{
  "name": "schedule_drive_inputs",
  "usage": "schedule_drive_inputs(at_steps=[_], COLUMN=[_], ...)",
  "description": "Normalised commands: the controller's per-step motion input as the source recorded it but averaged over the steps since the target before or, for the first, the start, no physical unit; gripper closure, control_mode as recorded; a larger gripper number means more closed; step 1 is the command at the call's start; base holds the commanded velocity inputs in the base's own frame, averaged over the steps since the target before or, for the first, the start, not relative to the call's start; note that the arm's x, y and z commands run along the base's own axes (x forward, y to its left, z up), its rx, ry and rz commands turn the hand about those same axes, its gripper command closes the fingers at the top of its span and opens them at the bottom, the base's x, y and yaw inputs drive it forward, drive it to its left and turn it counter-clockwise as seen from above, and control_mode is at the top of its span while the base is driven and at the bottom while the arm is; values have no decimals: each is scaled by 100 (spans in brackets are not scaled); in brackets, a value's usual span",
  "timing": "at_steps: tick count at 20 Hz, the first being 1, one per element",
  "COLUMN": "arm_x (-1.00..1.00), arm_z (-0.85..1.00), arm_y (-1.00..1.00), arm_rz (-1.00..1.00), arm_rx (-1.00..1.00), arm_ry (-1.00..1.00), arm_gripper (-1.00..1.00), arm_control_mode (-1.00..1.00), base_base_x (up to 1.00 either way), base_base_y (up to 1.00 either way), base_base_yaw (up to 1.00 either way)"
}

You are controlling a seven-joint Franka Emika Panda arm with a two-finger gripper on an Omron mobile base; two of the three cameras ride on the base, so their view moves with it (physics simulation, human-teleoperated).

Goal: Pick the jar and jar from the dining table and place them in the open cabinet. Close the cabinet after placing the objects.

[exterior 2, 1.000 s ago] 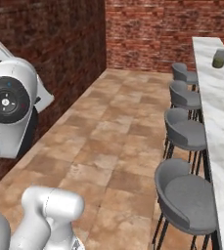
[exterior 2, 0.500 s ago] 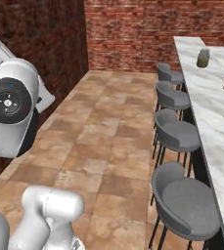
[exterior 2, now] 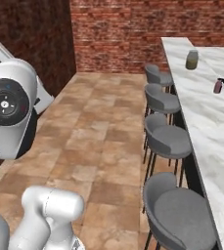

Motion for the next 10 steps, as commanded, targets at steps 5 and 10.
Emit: schedule_drive_inputs(at_steps=[5, 10], arm_x=[0, 0], arm_z=[0, 0], arm_y=[0, 0], arm_rz=[0, 0], arm_rx=[0, 0], arm_ry=[0, 0], arm_gripper=[-100, -100], arm_control_mode=[100, 100], base_base_x=[99, 99], base_base_y=[-2, 55], base_base_yaw=[-7, -15])
